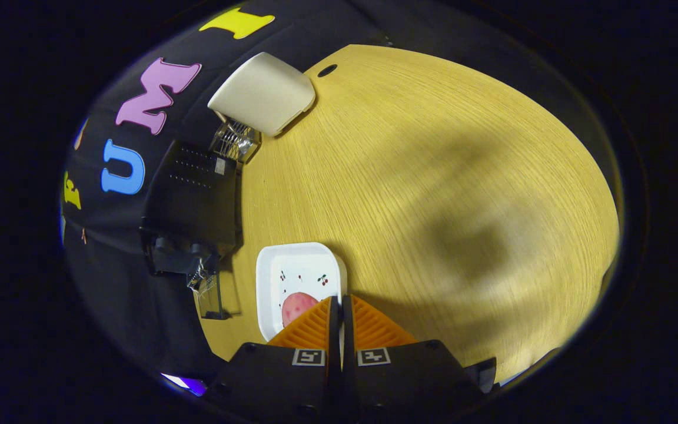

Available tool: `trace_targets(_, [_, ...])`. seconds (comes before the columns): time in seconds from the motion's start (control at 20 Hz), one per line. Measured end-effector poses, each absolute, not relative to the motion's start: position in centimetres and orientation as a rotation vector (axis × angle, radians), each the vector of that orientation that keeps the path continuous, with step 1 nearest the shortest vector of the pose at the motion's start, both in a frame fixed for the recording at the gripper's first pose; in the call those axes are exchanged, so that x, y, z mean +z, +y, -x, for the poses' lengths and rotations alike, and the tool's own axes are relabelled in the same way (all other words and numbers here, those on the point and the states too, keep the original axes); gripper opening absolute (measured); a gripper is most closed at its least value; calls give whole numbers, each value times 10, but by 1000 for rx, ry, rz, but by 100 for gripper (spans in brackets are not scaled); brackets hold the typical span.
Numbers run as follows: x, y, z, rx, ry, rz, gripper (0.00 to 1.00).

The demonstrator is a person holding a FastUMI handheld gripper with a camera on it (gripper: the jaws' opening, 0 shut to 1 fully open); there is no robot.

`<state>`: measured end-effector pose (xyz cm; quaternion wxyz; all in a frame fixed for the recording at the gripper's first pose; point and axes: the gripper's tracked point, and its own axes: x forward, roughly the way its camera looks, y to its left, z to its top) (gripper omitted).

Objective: Open the toaster oven, put the food inside, and close the toaster oven door.

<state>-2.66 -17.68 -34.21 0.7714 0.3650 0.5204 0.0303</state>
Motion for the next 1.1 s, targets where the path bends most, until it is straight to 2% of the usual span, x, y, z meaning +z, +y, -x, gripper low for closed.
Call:
trace_targets(0.7, [-281, -156, 39, -67, 967, -1004, 6])
trace_targets(1.1, [-256, -106, 63, -71, 920, -1083, 6])
